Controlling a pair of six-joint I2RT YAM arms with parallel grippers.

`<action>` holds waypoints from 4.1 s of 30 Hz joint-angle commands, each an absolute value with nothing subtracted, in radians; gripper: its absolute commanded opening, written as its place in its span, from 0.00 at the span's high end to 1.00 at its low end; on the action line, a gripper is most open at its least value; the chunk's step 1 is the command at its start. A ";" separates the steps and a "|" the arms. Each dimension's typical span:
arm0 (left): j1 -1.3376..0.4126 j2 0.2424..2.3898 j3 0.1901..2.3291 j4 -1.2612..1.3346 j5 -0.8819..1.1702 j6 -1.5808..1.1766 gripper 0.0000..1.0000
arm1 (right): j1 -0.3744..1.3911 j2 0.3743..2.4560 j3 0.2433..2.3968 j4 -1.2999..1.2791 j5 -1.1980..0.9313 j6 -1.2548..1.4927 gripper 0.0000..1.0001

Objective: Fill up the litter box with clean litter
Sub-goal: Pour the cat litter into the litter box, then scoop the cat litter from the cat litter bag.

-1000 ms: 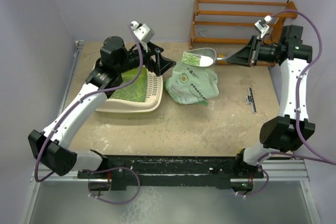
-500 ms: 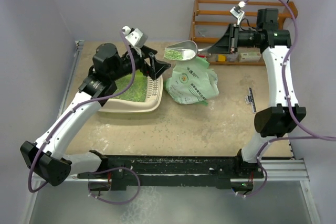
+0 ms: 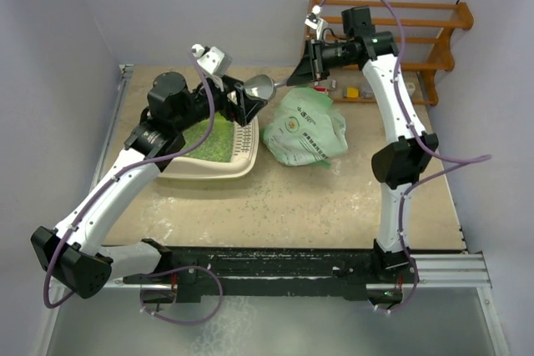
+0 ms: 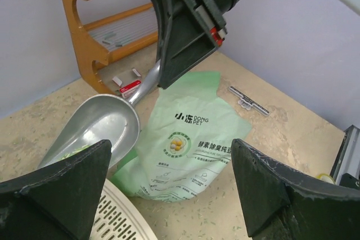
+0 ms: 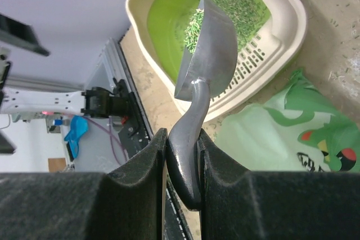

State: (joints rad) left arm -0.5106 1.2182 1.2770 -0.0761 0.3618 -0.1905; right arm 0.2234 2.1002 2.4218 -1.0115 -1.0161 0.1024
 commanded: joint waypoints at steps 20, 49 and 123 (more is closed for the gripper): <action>-0.506 1.133 1.170 -0.083 0.246 -0.178 0.17 | 0.464 2.178 2.636 -0.961 -0.768 -0.014 1.00; -0.506 1.056 1.054 -0.113 0.228 -0.167 0.18 | 0.618 2.230 2.582 -0.961 -0.768 -0.014 1.00; -0.506 1.423 1.328 0.032 0.520 -0.052 0.11 | 0.150 1.504 2.283 -1.049 -0.033 -0.366 1.00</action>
